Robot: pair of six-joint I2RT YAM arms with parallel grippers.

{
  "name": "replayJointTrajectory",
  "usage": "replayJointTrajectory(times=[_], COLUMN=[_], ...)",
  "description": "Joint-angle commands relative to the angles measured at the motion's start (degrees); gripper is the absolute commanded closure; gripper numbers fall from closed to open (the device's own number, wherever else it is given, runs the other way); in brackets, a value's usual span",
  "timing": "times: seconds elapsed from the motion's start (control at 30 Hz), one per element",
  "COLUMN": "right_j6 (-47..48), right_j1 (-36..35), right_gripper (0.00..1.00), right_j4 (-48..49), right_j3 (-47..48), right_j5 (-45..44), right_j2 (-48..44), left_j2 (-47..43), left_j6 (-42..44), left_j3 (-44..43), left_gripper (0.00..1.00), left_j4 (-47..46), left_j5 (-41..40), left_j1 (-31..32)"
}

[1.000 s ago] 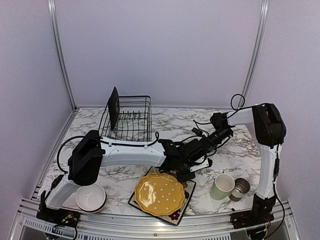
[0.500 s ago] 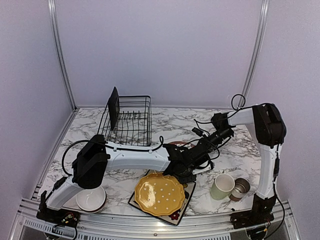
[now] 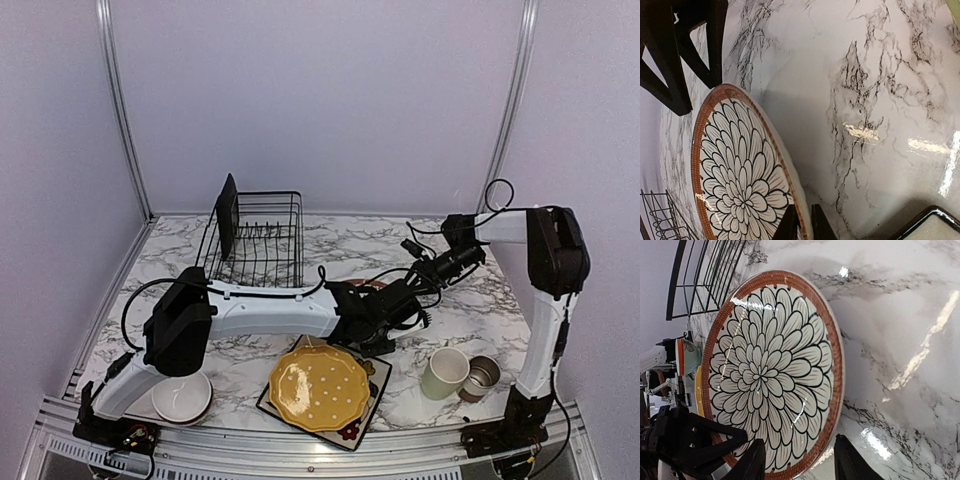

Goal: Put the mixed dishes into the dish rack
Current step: Grab the plate from the center of the board.

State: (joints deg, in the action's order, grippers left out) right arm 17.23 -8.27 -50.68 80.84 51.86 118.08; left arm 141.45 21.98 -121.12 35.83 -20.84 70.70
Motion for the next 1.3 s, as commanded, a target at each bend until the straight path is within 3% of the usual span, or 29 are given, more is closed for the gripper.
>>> replayJointTrajectory(times=[0.0, 0.2, 0.63, 0.9, 1.17, 1.27], right_j6=[1.99, 3.42, -0.75, 0.63, 1.21, 1.31], right_j1=[4.06, 9.72, 10.29, 10.35, 10.29, 10.3], right_gripper=[0.53, 0.5, 0.5, 0.5, 0.5, 0.5], right_j4=[-1.85, -0.22, 25.02, 27.1, 27.03, 26.99], right_j3=[2.04, 1.51, -16.1, -18.37, -17.74, -17.73], right_j5=[-1.31, -2.4, -14.27, -18.34, -18.63, -18.55], right_j2=[-4.22, -6.36, -19.98, -18.74, -16.85, -16.3], left_j2=[-1.26, -3.54, -13.11, -19.18, -24.52, -28.45], left_j6=[-1.69, -2.9, -9.87, -19.29, -27.62, -30.91], left_j3=[-0.04, 0.35, 4.61, 9.86, 13.65, 18.59], left_gripper=[0.96, 1.0, 1.0, 1.0, 1.0, 1.0], left_j4=[0.96, -0.63, -8.32, -20.05, -29.68, -37.87], left_j5=[5.92, 8.46, 17.77, 31.83, 36.89, 37.93], left_j1=[-0.54, -0.98, -5.13, -11.56, -15.87, -17.64])
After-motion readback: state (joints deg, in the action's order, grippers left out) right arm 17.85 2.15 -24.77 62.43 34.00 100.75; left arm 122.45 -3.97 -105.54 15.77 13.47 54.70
